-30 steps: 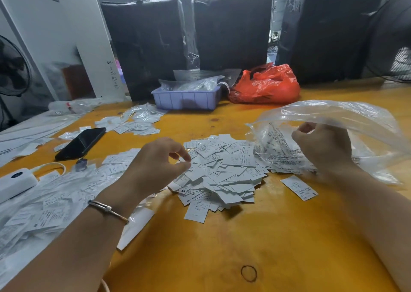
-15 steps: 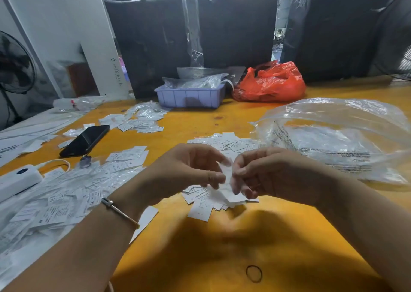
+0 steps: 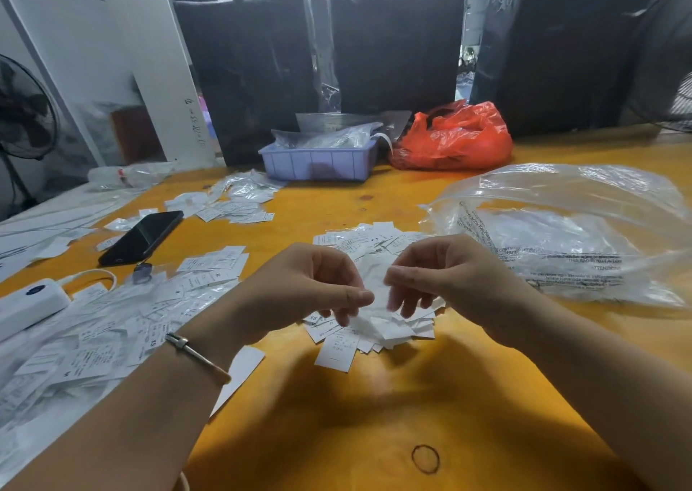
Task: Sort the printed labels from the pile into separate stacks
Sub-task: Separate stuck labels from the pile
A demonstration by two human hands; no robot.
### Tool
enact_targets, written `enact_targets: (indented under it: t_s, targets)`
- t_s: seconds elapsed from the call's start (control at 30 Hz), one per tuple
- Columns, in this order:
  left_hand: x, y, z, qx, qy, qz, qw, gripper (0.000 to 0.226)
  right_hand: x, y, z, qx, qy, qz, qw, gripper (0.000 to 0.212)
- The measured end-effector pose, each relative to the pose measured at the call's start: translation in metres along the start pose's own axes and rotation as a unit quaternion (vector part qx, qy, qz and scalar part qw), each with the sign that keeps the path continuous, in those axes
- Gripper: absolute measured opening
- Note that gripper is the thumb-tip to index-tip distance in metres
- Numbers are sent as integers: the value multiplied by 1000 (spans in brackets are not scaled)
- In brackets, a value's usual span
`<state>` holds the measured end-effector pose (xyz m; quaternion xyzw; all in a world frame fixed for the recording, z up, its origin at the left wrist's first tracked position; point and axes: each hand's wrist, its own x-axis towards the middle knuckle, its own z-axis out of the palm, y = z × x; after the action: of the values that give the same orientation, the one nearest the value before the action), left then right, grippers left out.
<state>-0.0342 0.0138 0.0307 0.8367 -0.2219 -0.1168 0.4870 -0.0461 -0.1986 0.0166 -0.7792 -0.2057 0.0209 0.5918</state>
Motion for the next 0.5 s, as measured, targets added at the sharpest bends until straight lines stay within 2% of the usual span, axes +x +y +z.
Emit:
enact_targets:
  t_s: [0.13,0.3,0.5]
  targets:
    - [-2,2,4,6,-36,-4,999,18,-1,0,5,-5,-18,-21,1000,17]
    - [-2,5,4,3,-30,-1,1000,27,0,3,3,9,-18,-46,999,18]
    - [-2,3,4,12,-21,2,1000,24,1,7,2,18,-22,-49,998,16]
